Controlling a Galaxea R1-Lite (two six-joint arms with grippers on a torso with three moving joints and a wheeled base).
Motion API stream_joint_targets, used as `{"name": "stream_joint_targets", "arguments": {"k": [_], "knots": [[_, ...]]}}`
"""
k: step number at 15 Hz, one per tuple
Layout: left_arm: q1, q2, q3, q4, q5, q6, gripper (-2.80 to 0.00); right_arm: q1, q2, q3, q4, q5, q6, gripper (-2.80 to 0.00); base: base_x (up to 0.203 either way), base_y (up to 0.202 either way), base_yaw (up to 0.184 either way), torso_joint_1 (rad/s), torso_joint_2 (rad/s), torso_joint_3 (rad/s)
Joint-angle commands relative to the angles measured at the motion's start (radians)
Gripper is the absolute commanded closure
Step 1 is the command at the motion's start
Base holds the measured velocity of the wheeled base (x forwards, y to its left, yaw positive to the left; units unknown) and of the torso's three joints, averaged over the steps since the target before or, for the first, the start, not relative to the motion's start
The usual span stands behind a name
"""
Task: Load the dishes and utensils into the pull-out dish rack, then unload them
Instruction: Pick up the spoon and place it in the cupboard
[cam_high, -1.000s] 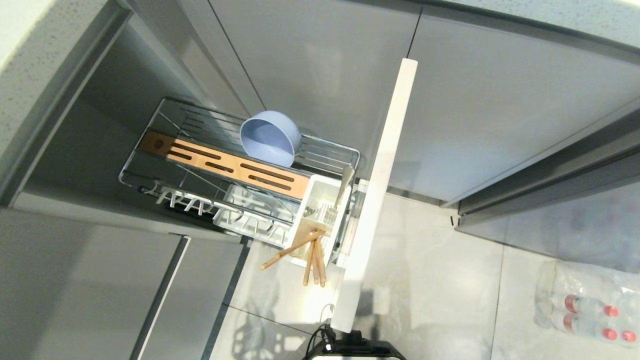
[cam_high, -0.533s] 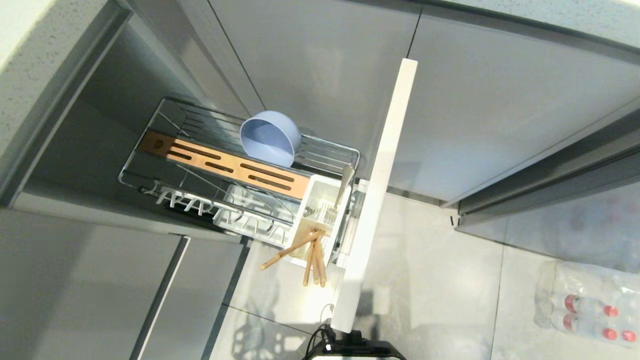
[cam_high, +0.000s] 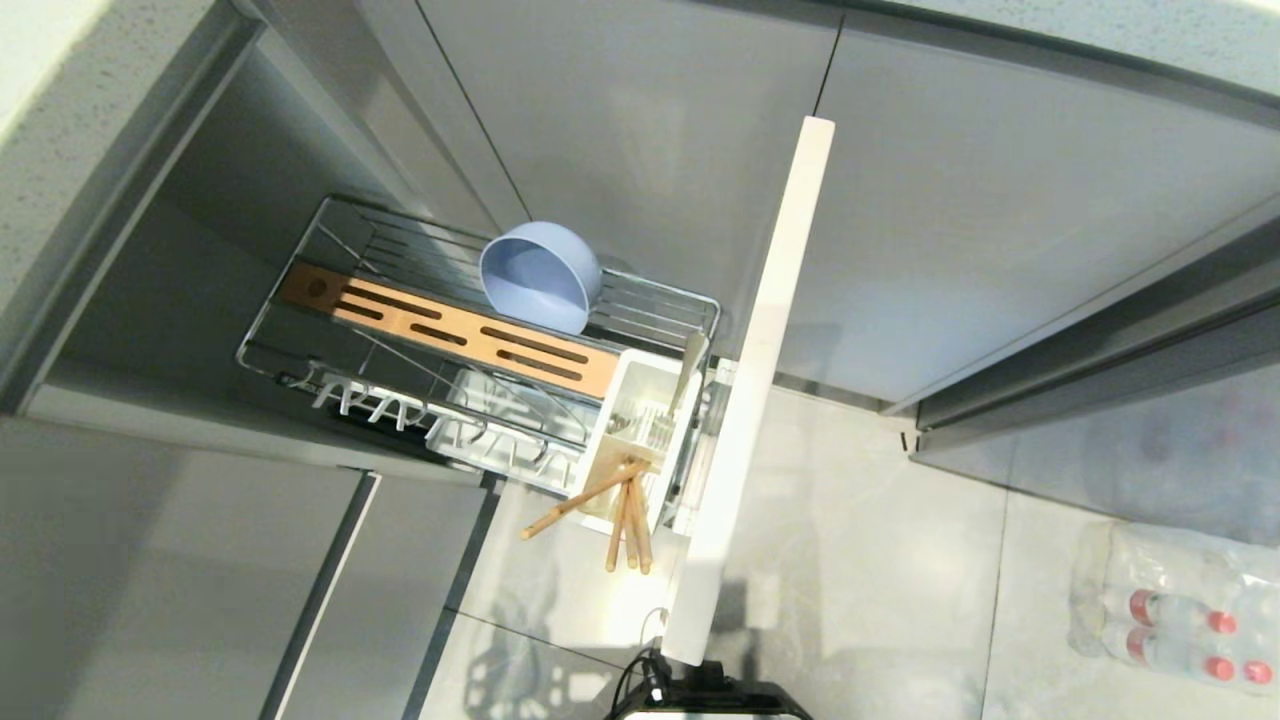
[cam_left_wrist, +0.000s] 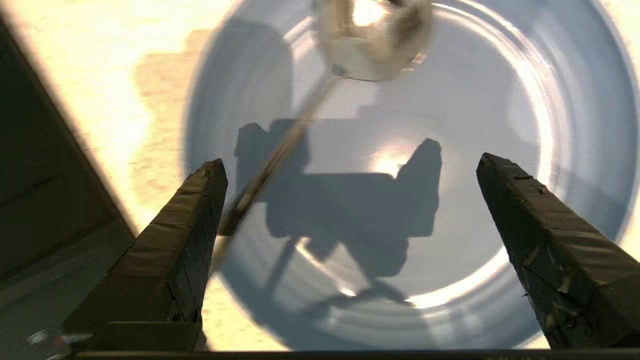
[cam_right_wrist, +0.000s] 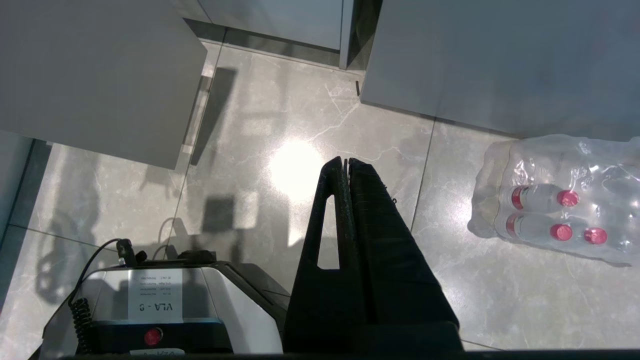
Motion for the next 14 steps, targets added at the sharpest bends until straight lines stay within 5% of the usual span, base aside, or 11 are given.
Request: {"name": "stream_joint_targets", "arguments": {"k": [1,14], "knots": [[-0.003,0.004,0.001,0.004,-0.009,-0.001,-2.8,0.0,0.002,0.0,0.0,0.0,0.001,0.0,0.0,0.0,0.0,0.0,0.0,0.0],[-0.03,0.057,0.026,-0.02,-0.045,0.002,-2.8,0.0,0.002,0.0,0.0,0.0,0.001,0.0,0.0,0.0,0.0,0.0,0.0,0.0]]}}
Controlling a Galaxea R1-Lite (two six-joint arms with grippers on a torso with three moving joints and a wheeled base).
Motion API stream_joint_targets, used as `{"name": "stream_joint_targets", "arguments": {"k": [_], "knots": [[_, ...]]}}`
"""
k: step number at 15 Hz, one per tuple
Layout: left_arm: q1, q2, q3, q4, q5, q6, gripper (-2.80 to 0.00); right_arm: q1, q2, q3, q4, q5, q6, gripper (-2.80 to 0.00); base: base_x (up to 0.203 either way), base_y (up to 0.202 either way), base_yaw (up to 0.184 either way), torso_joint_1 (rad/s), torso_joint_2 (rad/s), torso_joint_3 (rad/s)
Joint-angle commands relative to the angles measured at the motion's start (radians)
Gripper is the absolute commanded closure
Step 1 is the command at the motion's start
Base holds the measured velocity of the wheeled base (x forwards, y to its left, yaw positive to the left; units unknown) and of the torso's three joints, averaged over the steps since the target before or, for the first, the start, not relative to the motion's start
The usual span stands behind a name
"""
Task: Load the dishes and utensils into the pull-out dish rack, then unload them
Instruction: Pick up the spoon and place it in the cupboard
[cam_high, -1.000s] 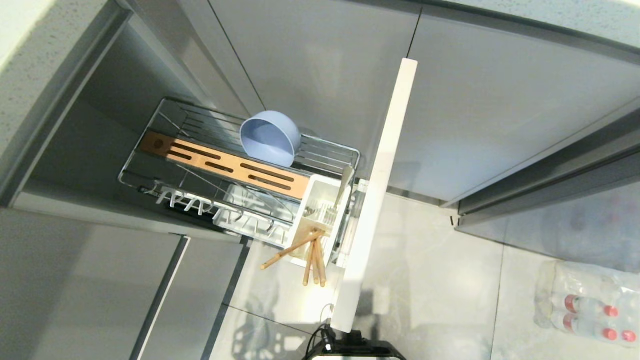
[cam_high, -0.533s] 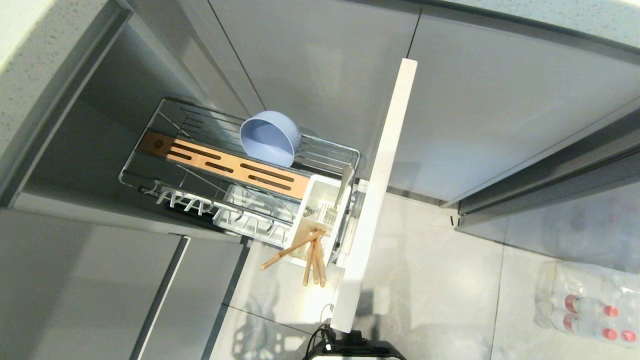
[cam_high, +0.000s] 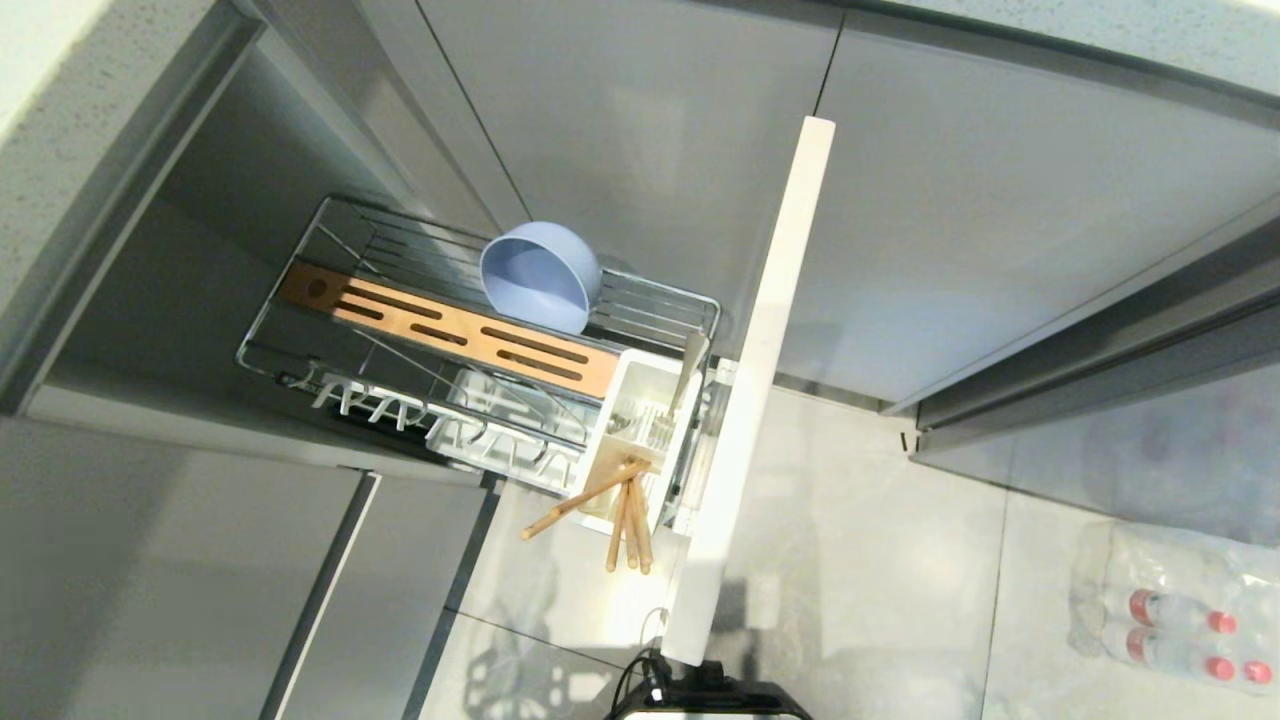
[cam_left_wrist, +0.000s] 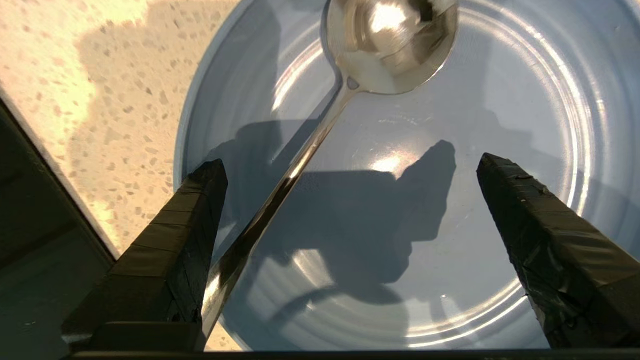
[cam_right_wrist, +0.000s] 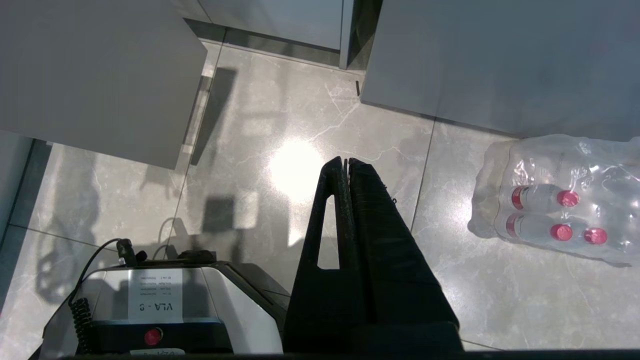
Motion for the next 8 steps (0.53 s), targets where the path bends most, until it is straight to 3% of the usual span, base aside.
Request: {"name": "stream_joint_targets", "arguments": {"k": [1,8], "knots": [[-0.003,0.003,0.013,0.006,-0.006,-0.001,-2.8,0.001,0.002,0.0,0.0,0.0,0.001,0.0,0.0,0.0,0.0,0.0,0.0,0.0],[-0.028,-0.01,0.036,0.009,-0.008,-0.001,-2.8,-0.001,0.002,0.0,0.0,0.0,0.001,0.0,0.0,0.0,0.0,0.0,0.0,0.0]]}}
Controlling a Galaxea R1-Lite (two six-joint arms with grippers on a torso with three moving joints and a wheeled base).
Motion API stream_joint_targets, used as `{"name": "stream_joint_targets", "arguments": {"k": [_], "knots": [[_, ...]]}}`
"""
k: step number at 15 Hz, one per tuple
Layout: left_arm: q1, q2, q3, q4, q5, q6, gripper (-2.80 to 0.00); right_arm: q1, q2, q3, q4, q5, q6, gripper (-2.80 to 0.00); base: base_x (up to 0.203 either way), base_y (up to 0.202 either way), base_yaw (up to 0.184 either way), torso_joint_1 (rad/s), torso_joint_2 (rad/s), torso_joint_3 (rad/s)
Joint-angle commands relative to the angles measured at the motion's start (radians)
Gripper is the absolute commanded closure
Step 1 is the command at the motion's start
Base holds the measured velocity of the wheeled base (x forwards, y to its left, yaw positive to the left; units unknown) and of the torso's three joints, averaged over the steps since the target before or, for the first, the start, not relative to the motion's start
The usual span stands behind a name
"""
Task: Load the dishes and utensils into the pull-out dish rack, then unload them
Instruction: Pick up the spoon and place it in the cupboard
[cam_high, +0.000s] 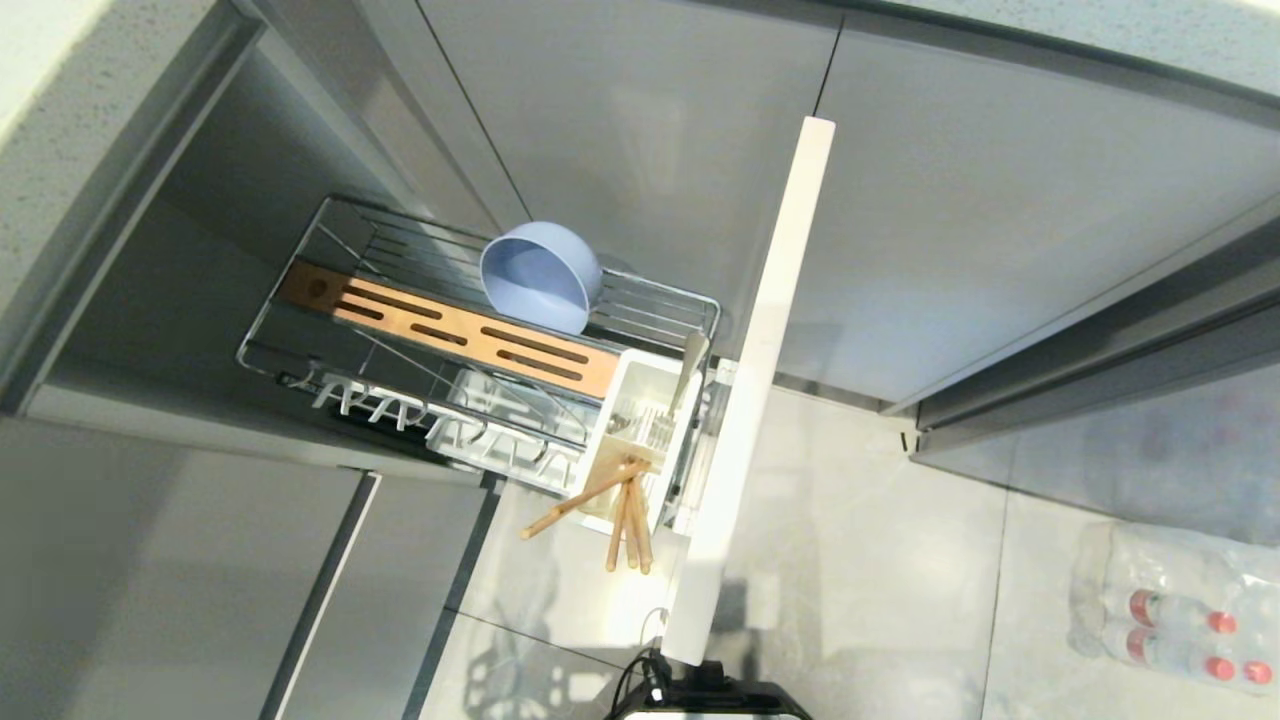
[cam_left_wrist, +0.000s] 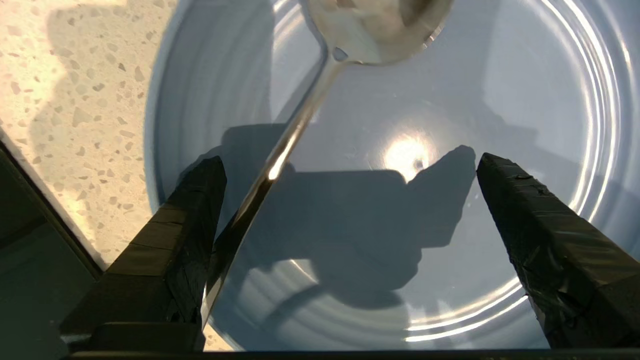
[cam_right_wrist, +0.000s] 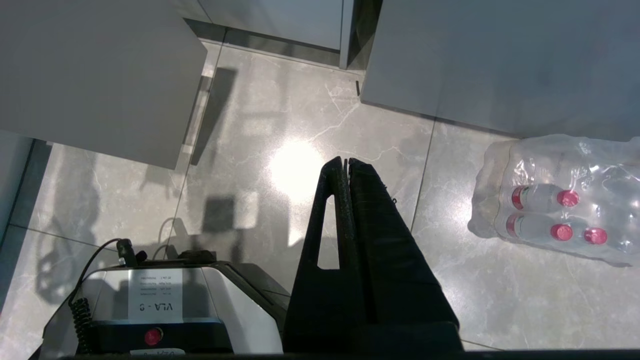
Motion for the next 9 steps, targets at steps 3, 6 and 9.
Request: {"name": "stream_joint_targets", "arguments": {"k": [3,6,9], "knots": [[-0.001,-0.002,0.001,0.006,-0.005,-0.002,-2.8,-0.001,0.002,0.0,0.0,0.0,0.001,0.0,0.0,0.0,0.0,0.0,0.0,0.0],[-0.002,-0.005,0.001,0.005,-0.005,-0.001,-2.8,0.0,0.0,0.0,0.0,0.0,0.001,0.0,0.0,0.0,0.0,0.0,0.0,0.0],[-0.002,-0.007,0.001,0.003,-0.003,-0.003,0.0,0.0,0.002,0.0,0.0,0.0,0.001,0.0,0.0,0.0,0.0,0.0,0.0,0.0]]}}
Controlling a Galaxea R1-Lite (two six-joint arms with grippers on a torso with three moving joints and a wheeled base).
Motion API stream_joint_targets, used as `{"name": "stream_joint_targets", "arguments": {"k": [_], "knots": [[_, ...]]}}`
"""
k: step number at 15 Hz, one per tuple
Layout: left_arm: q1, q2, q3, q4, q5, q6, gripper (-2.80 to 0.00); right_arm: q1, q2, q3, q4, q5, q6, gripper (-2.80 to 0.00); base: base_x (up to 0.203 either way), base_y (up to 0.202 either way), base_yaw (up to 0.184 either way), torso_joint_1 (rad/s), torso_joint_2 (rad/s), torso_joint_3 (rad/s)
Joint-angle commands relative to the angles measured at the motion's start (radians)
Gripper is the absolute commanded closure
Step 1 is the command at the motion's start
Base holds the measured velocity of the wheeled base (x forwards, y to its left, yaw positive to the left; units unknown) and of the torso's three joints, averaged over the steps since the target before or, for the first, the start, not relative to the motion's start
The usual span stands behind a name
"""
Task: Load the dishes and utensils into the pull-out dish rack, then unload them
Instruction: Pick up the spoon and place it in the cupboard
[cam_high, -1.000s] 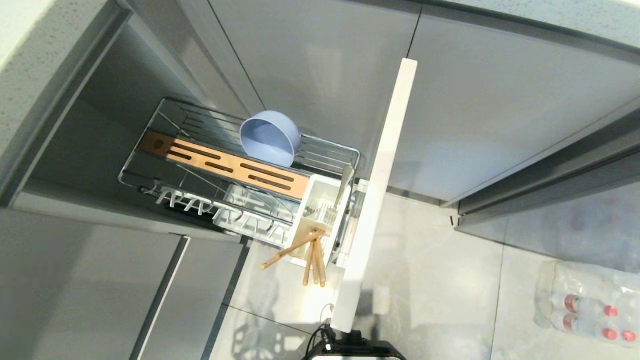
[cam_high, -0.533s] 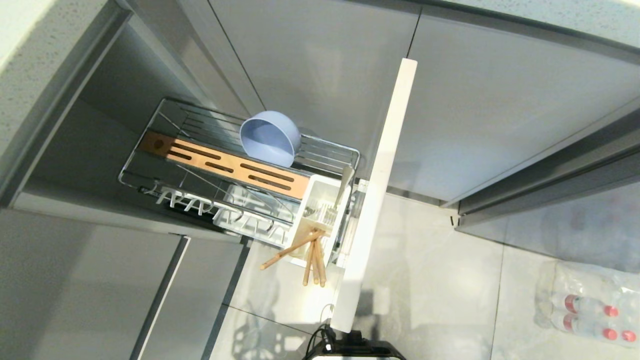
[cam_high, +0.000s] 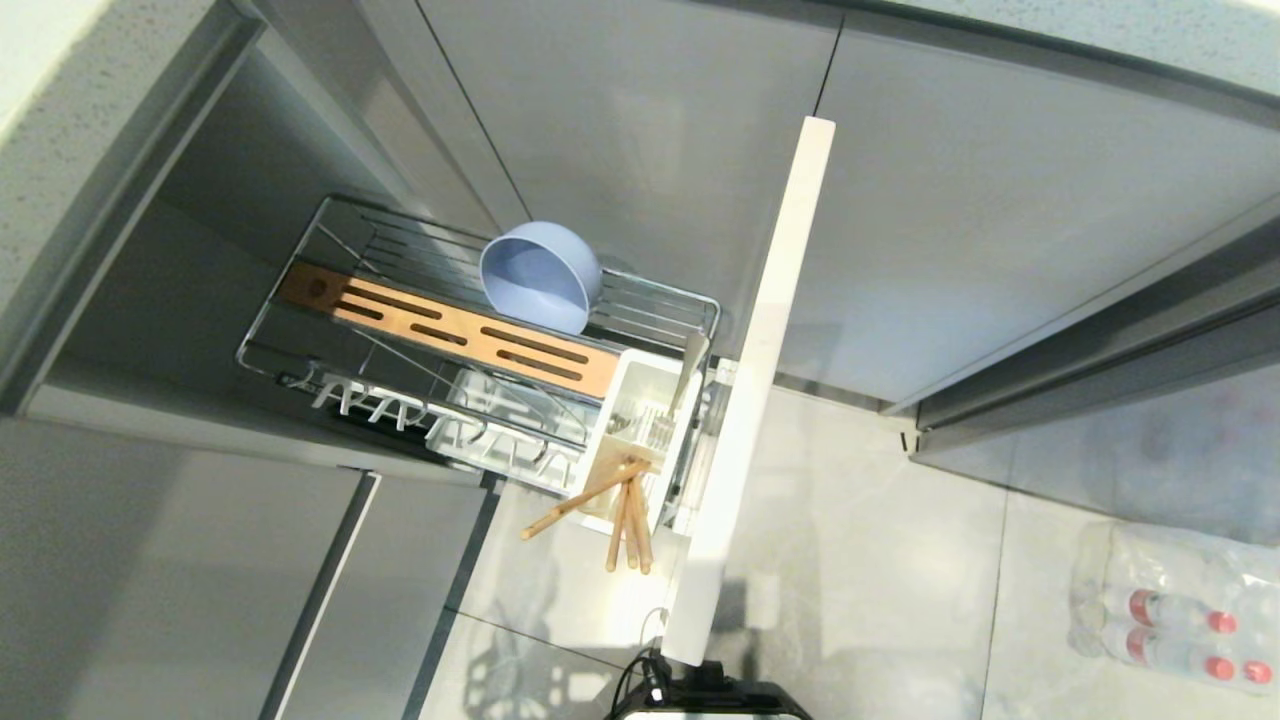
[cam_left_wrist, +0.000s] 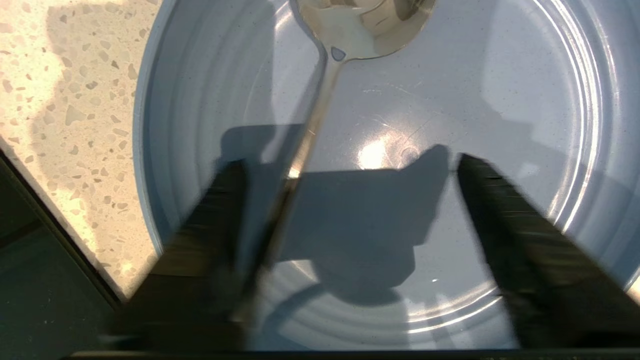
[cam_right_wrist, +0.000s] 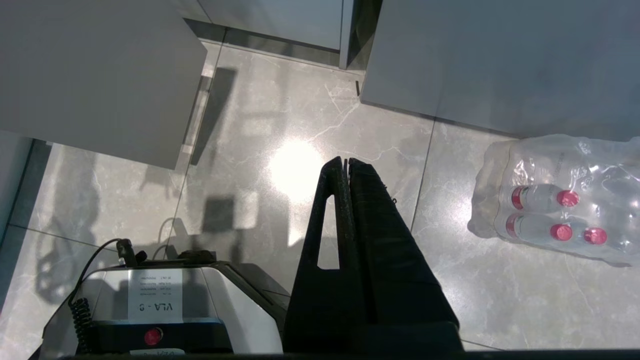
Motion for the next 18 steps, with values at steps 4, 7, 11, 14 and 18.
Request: {"name": "stream_joint_targets", "arguments": {"k": [4,7,11,14,18], "knots": [[0.0,-0.003,-0.006,0.004,-0.004,-0.001,0.0,0.0,0.001,0.0,0.0,0.0,0.0,0.0,0.0,0.0,0.0,0.0,0.0,0.0],[0.0,-0.002,-0.01,0.006,-0.002,0.0,0.0,0.0,0.002,0.0,0.0,0.0,0.0,0.0,0.0,0.0,0.0,0.0,0.0,0.0],[0.0,0.0,-0.012,0.006,-0.003,0.001,0.0,0.0,0.002,0.0,0.0,0.0,0.0,0.0,0.0,0.0,0.0,0.0,0.0,0.0],[-0.001,-0.002,-0.037,0.011,-0.009,-0.001,0.0,0.0,0.002,0.0,0.0,0.0,0.0,0.0,0.0,0.0,0.0,0.0,0.0,0.0],[-0.015,-0.05,-0.059,0.008,-0.013,-0.004,0.0,0.001,0.002,0.0,0.0,0.0,0.0,0.0,0.0,0.0,0.0,0.0,0.0,0.0]]}}
